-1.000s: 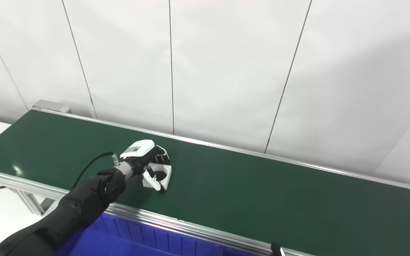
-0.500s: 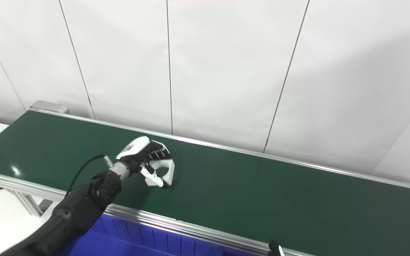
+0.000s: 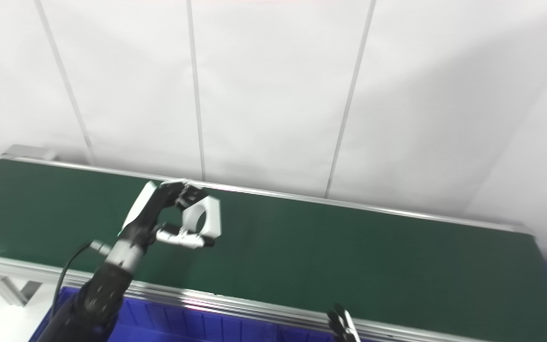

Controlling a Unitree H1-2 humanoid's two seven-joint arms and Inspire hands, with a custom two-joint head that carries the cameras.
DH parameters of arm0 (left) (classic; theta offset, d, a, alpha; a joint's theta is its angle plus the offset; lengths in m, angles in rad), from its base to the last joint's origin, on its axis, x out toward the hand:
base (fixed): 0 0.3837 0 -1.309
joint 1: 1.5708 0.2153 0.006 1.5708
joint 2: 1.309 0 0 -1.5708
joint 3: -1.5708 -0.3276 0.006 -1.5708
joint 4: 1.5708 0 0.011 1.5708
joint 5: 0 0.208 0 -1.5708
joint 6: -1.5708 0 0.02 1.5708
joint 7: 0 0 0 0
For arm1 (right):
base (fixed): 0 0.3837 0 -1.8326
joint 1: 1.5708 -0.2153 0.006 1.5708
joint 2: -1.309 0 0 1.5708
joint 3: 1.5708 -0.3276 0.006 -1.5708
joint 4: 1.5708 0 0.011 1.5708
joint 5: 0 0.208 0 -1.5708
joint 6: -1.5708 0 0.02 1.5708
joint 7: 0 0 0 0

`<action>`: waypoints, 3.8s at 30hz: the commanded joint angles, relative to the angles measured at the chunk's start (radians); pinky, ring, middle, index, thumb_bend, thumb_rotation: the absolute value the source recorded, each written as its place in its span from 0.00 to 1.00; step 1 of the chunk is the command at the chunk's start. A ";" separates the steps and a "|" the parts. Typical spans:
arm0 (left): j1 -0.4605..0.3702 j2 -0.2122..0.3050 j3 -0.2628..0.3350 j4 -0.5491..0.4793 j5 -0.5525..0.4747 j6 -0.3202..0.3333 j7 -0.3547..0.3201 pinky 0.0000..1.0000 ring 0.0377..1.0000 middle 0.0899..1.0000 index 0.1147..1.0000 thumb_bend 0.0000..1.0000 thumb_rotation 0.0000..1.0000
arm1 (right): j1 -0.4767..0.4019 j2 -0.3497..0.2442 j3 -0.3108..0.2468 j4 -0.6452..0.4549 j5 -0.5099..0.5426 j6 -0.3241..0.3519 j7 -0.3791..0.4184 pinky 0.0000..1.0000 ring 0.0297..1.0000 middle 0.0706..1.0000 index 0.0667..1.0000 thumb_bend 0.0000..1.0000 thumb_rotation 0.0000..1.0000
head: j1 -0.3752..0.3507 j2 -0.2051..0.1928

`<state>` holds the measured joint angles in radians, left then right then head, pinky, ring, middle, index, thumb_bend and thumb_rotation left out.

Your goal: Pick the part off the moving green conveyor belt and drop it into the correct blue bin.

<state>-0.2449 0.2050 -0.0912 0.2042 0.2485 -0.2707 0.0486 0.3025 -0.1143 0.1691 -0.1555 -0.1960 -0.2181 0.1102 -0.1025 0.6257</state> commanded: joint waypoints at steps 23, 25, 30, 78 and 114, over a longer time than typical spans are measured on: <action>0.260 0.001 -0.070 -0.179 -0.026 -0.132 -0.134 0.42 0.43 0.47 0.41 0.50 0.00 | -0.005 0.051 0.041 -0.123 -0.085 0.134 -0.007 0.92 0.93 0.96 1.00 0.94 0.34 | -0.195 0.153; 0.269 0.012 -0.082 -0.184 -0.009 -0.105 -0.156 0.42 0.42 0.47 0.42 0.50 0.00 | -0.005 0.050 0.043 -0.130 -0.087 0.144 -0.006 0.92 0.93 0.96 1.00 0.94 0.35 | -0.190 0.156; 0.262 0.042 -0.123 -0.175 0.023 -0.054 -0.220 0.42 0.42 0.45 0.44 0.50 0.00 | -0.004 0.049 0.046 -0.146 -0.102 0.173 -0.004 0.90 0.92 0.96 1.00 0.93 0.35 | -0.177 0.165; 0.306 0.109 -0.159 -0.356 -0.045 0.308 -0.582 0.91 1.00 1.00 0.99 0.95 0.47 | 0.037 0.026 0.029 -0.248 -0.059 0.279 0.030 0.92 0.93 0.96 1.00 0.96 0.34 | -0.153 0.128; 0.503 -0.058 -0.035 -0.442 -0.350 0.145 -0.364 0.87 0.90 0.90 0.90 0.90 0.30 | 0.071 0.013 0.050 -0.271 -0.068 0.273 -0.007 0.90 0.92 0.96 0.99 0.95 0.31 | -0.158 0.111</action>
<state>0.2652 0.1389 -0.1287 -0.1952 -0.0881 -0.1207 -0.3192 0.3702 -0.1093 0.2177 -0.4099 -0.2581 0.1299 0.1280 -0.2608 0.7363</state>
